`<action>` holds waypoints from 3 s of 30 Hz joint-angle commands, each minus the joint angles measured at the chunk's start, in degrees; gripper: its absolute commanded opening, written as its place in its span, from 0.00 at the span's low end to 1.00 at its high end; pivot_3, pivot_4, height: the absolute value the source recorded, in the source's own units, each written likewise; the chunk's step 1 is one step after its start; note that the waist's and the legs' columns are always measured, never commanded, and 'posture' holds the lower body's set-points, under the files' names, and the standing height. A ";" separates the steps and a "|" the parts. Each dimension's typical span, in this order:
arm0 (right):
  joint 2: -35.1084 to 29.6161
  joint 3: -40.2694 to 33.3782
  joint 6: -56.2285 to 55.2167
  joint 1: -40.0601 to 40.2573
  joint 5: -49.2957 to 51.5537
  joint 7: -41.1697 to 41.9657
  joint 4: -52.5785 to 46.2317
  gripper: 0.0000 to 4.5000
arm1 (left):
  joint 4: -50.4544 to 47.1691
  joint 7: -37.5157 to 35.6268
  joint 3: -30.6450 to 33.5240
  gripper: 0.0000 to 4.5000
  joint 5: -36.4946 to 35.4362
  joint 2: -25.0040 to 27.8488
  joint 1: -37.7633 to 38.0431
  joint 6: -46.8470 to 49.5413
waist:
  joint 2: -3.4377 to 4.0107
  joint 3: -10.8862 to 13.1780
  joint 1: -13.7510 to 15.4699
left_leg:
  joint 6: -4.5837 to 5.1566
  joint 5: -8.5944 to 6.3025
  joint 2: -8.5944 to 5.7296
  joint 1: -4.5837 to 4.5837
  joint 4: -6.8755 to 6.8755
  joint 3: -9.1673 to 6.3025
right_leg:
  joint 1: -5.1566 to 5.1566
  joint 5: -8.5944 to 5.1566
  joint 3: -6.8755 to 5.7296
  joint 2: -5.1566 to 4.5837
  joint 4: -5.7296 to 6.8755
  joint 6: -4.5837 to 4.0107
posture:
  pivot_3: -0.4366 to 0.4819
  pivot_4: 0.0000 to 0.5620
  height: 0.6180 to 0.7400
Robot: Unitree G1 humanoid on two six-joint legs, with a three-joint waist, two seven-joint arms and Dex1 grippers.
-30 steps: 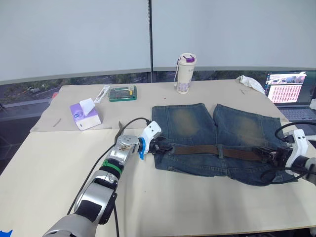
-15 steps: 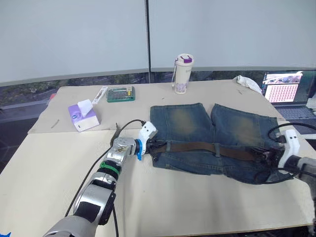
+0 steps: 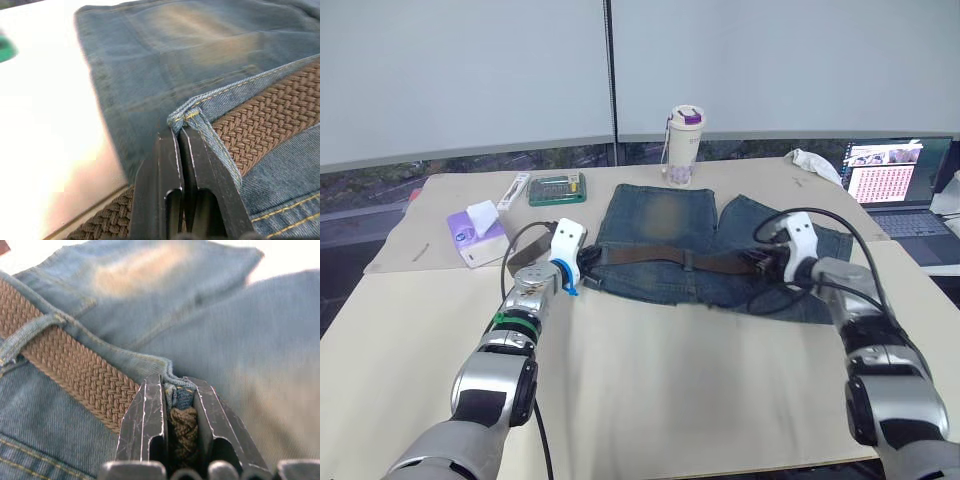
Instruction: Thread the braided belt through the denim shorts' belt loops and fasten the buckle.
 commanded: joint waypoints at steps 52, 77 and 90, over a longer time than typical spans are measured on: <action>-26.60 -10.57 12.60 55.38 24.57 8.30 -55.07 1.00 | -45.12 -59.75 -5.43 1.00 -19.96 20.94 20.35 28.14 | -0.02 0.03 1.76 | 0.80 -0.48 -0.11 0.43 0.07 -0.25 | 0.84 -0.15 -0.14 -0.08 -0.65 0.13 | 0.48 0.27 1.00; -22.27 1.22 14.92 44.60 3.71 4.57 -45.73 0.05 | -58.64 -49.69 -10.17 1.00 -16.55 17.93 21.77 22.81 | -0.15 -0.02 1.53 | 0.80 -0.47 -0.04 0.54 0.09 -0.16 | 0.97 -0.14 -0.14 -0.01 -0.72 0.12 | 0.48 0.27 1.00; -12.53 6.04 7.32 13.34 -11.82 -15.19 -7.95 0.00 | -54.83 -43.30 -9.74 1.00 -15.46 13.34 19.45 18.57 | -0.16 -0.05 1.10 | 0.56 -0.33 -0.11 0.44 0.07 -0.12 | 0.77 -0.06 -0.09 -0.05 -0.71 0.01 | 0.48 0.27 1.00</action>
